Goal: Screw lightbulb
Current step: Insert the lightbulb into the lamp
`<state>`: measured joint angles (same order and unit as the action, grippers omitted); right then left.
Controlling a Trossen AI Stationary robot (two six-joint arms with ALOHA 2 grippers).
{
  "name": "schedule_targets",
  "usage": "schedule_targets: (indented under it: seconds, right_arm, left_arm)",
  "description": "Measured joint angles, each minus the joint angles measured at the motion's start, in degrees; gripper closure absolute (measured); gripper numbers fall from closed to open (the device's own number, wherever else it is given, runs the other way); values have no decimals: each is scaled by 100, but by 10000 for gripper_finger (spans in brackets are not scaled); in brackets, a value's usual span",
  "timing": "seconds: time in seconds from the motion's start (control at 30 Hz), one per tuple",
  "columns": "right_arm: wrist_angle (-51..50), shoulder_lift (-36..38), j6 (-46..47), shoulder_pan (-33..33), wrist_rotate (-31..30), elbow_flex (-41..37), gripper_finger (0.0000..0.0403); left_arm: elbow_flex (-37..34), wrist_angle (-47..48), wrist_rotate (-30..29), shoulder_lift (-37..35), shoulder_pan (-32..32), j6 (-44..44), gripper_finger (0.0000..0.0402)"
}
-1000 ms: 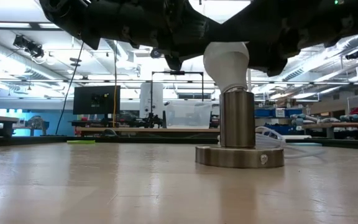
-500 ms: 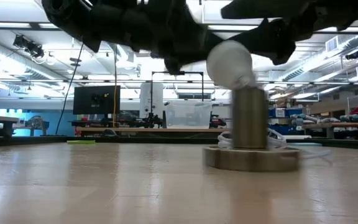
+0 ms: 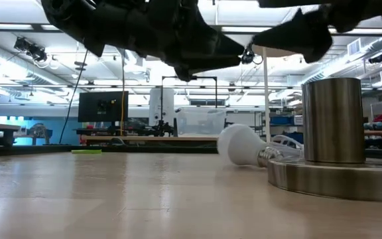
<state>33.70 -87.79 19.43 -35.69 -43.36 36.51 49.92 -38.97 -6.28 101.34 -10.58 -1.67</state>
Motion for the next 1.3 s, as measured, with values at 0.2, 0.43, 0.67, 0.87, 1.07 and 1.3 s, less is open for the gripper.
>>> schedule_targets:
  seconds: [0.2,0.43,0.67,0.87,1.07,1.3]
  right_arm:
    - [-1474,298,1433,-188,742,0,87]
    - [-2278,641,2373,-537,1611,0,183]
    - [-2305,206,2713,-524,2583,0,356]
    - [-2144,-120,2589,-149,2562,-4,381]
    - [-1690,-120,1881,517,2562,-4,373]
    - [-1467,-120,1294,1601,2545,-4,390]
  left_arm:
    - [6,362,1,-92,3,-7,245]
    - [-148,393,403,-423,-3,0,276]
    - [-553,-129,892,-455,25,-198,361]
    - [-1000,-1064,1107,-458,49,-436,393]
    - [-1228,-1251,1106,-459,49,-498,398]
    - [-1271,-1236,994,-459,57,-456,399]
